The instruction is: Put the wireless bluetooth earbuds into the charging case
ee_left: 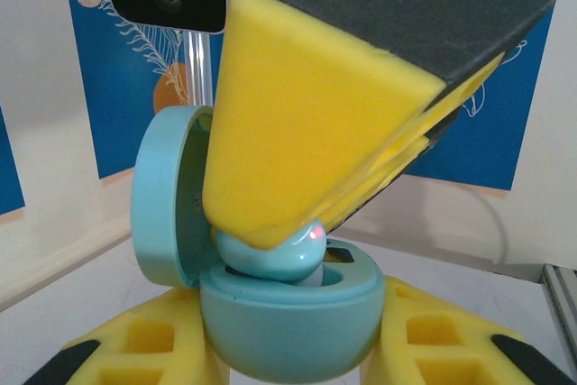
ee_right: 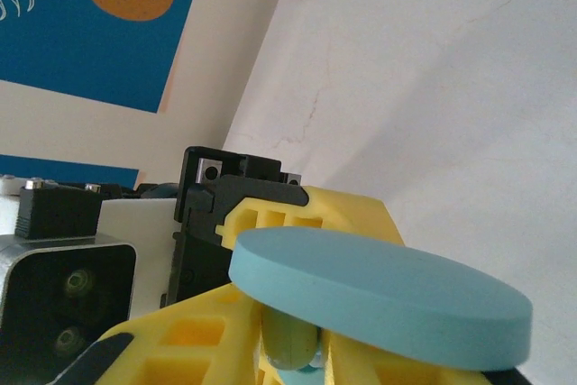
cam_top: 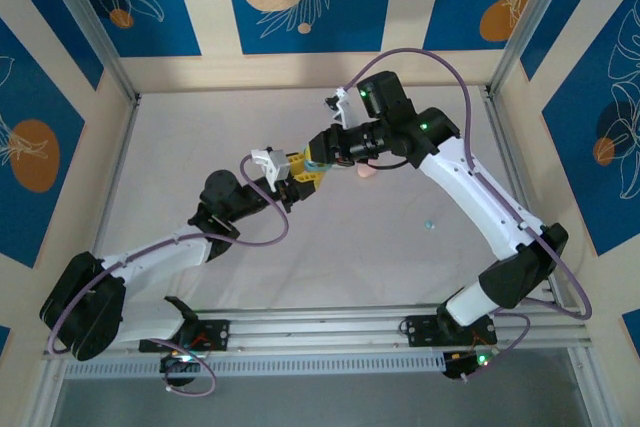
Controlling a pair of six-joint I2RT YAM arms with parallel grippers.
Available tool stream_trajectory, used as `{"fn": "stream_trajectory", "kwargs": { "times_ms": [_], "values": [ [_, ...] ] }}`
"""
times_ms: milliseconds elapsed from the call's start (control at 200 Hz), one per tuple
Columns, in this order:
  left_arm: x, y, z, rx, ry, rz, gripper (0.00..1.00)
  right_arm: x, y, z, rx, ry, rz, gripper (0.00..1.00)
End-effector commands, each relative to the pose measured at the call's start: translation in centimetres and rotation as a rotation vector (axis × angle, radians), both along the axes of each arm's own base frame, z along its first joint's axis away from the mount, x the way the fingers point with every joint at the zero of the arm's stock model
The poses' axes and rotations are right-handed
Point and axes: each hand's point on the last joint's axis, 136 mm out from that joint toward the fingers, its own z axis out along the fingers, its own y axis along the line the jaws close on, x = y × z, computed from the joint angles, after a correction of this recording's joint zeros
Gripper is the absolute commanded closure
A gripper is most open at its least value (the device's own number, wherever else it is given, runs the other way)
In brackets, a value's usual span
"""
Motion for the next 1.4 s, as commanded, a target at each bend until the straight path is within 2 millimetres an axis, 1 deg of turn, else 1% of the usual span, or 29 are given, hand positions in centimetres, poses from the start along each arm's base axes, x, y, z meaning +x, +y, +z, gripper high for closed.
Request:
{"fn": "stream_trajectory", "kwargs": {
  "times_ms": [0,120,205,360,655,890,1176,1281,1396],
  "values": [
    [-0.8,0.5,3.6,-0.072,-0.113,0.01,0.72,-1.3,0.1,-0.6,-0.015,0.081,0.03,0.77],
    [-0.8,0.6,3.4,-0.063,-0.113,0.018,0.72,-1.7,0.0,0.1,0.029,0.155,0.032,0.77],
    [-0.8,0.7,3.3,-0.059,-0.115,0.023,0.72,-2.0,0.0,0.4,0.044,0.175,0.032,0.77],
    [-0.8,0.7,3.4,-0.059,-0.117,0.022,0.72,-1.6,-0.3,-0.1,0.027,0.186,0.0,0.75],
    [-0.8,0.7,3.4,-0.057,-0.118,0.024,0.72,-1.0,-1.3,0.3,-0.01,0.117,-0.053,0.72],
    [-0.7,0.5,3.3,-0.055,-0.116,0.022,0.72,-1.3,-1.5,1.5,0.017,0.069,-0.046,0.7],
    [-0.6,0.4,3.4,-0.059,-0.118,0.019,0.72,-2.2,-0.7,1.8,0.053,0.092,0.031,0.71],
    [-0.6,0.5,3.4,-0.059,-0.118,0.022,0.72,-2.2,-1.3,2.2,0.035,0.057,0.021,0.69],
    [-0.7,0.6,3.5,-0.061,-0.12,0.026,0.72,-2.3,-2.6,3.8,0.045,-0.035,-0.004,0.62]
  ]
}}
